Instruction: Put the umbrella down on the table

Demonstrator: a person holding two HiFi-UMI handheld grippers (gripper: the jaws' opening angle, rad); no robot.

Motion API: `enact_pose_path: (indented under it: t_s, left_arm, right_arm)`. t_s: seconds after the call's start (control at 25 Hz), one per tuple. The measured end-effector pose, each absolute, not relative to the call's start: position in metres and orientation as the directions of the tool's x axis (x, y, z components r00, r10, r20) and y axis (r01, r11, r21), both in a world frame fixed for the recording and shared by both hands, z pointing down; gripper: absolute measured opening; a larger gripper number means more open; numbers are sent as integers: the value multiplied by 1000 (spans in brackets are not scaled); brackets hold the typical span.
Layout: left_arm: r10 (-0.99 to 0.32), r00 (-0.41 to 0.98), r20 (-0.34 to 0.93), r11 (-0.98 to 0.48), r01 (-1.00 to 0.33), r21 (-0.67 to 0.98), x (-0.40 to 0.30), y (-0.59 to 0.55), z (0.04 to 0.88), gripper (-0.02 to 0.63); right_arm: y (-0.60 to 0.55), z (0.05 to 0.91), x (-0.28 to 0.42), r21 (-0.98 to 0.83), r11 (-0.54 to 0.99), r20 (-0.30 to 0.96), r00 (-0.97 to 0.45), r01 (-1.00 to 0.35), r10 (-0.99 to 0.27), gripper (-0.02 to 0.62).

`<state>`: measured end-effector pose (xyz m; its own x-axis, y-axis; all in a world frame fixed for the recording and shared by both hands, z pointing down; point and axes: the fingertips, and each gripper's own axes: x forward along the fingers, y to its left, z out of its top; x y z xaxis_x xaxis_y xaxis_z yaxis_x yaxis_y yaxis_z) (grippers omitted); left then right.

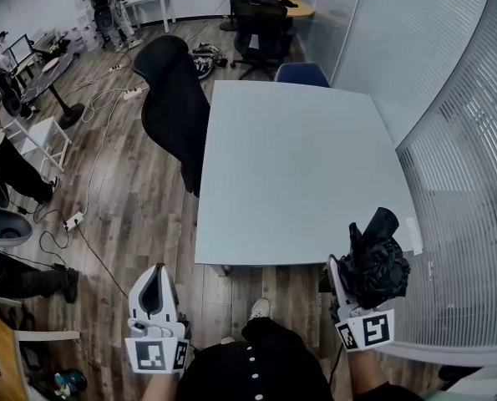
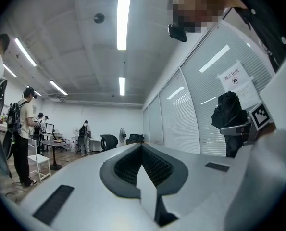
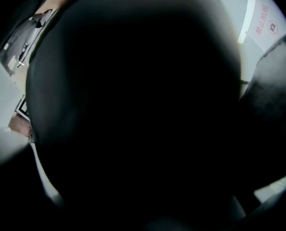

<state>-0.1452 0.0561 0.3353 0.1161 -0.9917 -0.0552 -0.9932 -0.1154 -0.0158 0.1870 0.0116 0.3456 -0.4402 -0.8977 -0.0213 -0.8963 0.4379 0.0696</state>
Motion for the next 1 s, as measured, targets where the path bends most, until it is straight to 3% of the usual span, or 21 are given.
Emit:
enact_pose_path:
  t_s: [0.56,1.0]
  left_arm:
    - [-996,45,-74,-41,-998,-47,-125,7,321,14]
    - [-999,38,-3,-38,-999,-21,-118,-9,345,14]
  right_arm:
    - [-62,343,197,44,516,-49,-518,-855,-854,252]
    - [-85,367,190,8,543,18,-543,-840,-840,252]
